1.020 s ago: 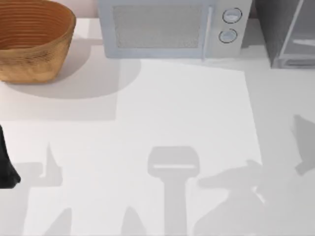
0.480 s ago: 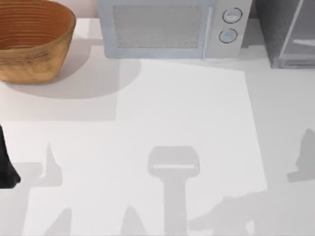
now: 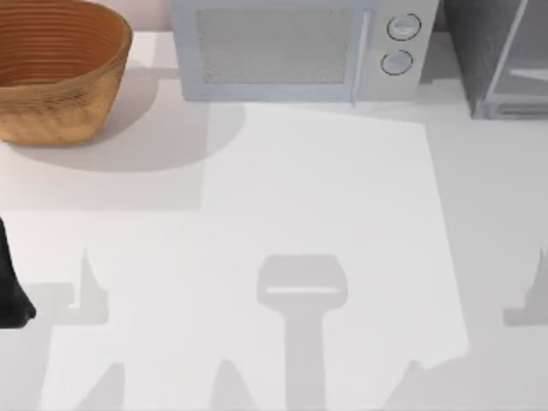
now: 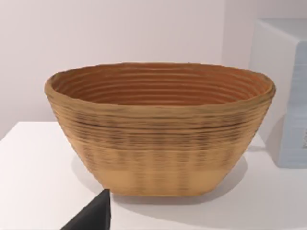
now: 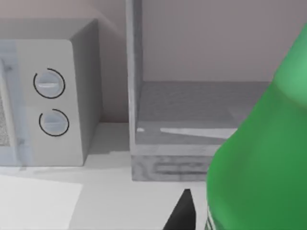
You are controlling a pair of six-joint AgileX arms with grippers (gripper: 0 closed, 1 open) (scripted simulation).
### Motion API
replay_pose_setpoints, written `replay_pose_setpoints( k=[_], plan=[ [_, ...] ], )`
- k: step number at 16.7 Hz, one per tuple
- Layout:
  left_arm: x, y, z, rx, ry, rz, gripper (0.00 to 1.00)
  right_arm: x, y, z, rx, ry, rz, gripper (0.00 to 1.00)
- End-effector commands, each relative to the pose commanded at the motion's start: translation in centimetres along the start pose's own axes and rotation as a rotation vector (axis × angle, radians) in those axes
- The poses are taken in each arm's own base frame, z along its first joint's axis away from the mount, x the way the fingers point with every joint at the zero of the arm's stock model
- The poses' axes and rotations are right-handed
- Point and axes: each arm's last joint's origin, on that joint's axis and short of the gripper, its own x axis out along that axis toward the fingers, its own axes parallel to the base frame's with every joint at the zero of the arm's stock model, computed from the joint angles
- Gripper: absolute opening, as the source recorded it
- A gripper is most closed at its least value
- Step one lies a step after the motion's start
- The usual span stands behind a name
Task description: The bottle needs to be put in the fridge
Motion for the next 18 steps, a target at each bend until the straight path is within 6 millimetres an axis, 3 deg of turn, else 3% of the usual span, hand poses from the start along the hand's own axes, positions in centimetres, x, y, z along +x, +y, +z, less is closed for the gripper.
replay_pose_setpoints(
  k=[7, 12, 15, 18],
  plan=[
    [0.0, 0.0, 0.0, 0.0, 0.0, 0.0, 1.0, 0.0, 0.0, 0.3, 0.001, -0.004, -0.001, 0.01],
    [0.0, 0.0, 0.0, 0.0, 0.0, 0.0, 1.0, 1.0, -0.3, 4.5, -0.005, -0.077, 0.001, 0.01],
    [0.0, 0.0, 0.0, 0.0, 0.0, 0.0, 1.0, 3.5, -0.8, 8.1, -0.013, -0.107, 0.002, 0.01],
    [0.0, 0.0, 0.0, 0.0, 0.0, 0.0, 1.0, 8.5, -1.8, 10.2, -0.016, -0.09, 0.002, 0.01]
  ],
)
